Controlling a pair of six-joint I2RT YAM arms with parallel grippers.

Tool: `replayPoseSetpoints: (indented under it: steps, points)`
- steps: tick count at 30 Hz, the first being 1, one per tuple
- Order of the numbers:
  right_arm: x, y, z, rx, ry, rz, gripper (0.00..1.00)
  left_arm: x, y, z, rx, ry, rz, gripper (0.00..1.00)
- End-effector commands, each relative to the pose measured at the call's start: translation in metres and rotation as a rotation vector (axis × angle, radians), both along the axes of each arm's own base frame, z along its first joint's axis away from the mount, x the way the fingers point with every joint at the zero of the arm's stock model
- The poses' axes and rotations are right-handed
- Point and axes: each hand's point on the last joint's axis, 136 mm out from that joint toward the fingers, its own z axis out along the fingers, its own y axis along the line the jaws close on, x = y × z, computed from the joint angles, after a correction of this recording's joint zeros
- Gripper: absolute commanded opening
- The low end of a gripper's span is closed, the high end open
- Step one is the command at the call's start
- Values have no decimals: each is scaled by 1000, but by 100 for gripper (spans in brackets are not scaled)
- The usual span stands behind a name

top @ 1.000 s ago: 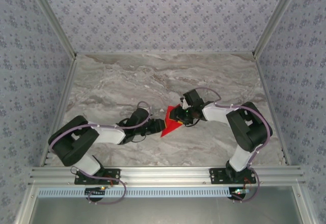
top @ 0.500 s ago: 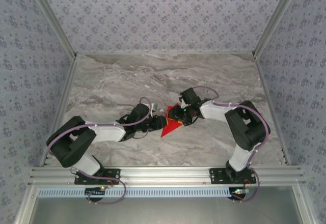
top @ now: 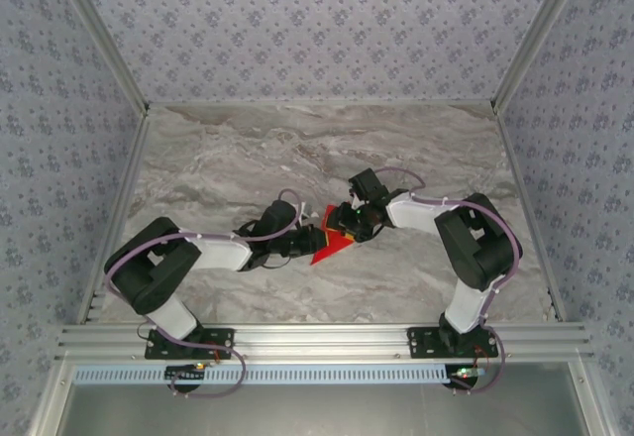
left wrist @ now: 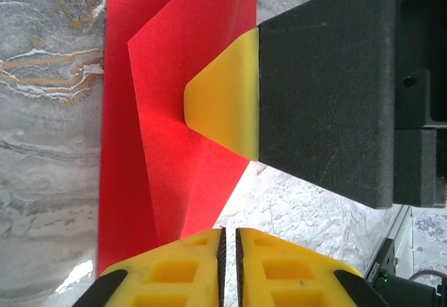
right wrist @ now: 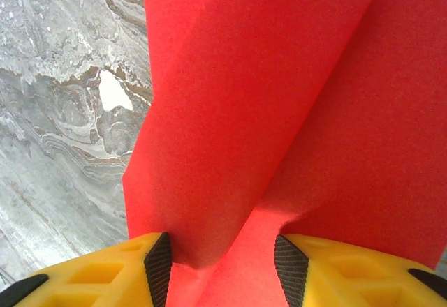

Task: Fold a paper plane with a square sheet of paper (pick it up from the middle)
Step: Fourth fold the wing at the center of the table.

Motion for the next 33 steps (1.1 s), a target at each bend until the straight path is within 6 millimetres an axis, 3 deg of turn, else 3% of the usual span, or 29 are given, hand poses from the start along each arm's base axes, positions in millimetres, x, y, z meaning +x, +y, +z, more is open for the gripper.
replayPoseSetpoints:
  steps: [1, 22, 33]
  points:
    - [-34, -50, -64, -262, 156, -57, 49, 6, 2, -5, 42, -9, 5, 14]
    - [-48, -71, -81, -384, 207, -68, 40, 9, 7, -21, 107, 0, 13, 8]
    - [-49, -69, -88, -400, 237, -56, 41, 8, 11, -28, 134, 12, 9, 7]
